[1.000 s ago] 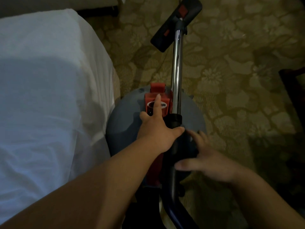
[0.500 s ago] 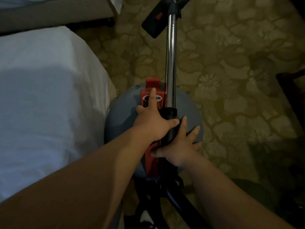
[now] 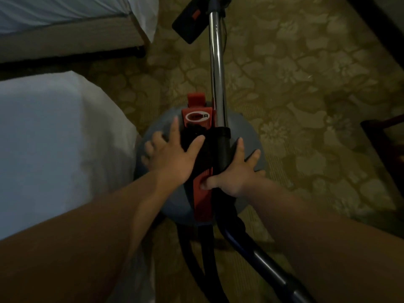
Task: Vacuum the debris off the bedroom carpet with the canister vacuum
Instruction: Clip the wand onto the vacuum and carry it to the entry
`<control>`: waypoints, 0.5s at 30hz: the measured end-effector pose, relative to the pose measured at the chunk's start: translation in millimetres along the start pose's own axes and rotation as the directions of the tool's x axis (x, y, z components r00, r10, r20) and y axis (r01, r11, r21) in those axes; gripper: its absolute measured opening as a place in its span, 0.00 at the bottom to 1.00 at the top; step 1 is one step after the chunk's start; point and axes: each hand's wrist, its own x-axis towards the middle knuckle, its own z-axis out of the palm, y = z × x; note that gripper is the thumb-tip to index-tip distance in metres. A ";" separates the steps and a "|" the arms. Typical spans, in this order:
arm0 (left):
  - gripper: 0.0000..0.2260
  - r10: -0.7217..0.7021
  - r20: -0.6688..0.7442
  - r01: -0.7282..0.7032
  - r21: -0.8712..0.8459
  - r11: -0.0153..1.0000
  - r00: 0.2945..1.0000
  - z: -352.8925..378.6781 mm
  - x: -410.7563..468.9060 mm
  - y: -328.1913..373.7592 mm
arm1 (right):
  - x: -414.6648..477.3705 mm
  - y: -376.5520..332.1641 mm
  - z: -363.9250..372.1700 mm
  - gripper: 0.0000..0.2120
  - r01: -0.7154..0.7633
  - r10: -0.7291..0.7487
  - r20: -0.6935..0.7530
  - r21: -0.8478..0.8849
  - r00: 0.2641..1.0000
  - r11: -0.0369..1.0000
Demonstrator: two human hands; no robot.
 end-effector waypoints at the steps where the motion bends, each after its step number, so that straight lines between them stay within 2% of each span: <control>1: 0.36 -0.072 0.052 0.075 -0.052 0.996 0.996 1.0 8.7 -1.5 | 9.2 -5.4 -4.6 0.75 -0.001 0.001 0.001 -0.011 1.000 1.000; 4: 0.36 -0.106 0.169 0.121 -0.084 0.989 0.980 -1.1 49.6 7.4 | 38.1 -23.6 -20.6 0.77 -0.004 0.004 -0.012 -0.035 1.000 0.999; 15: 0.42 -0.029 0.350 0.083 -0.141 0.986 0.936 -45.9 178.6 31.9 | 120.7 -98.4 -74.4 0.80 -0.024 0.023 -0.030 -0.006 0.999 1.000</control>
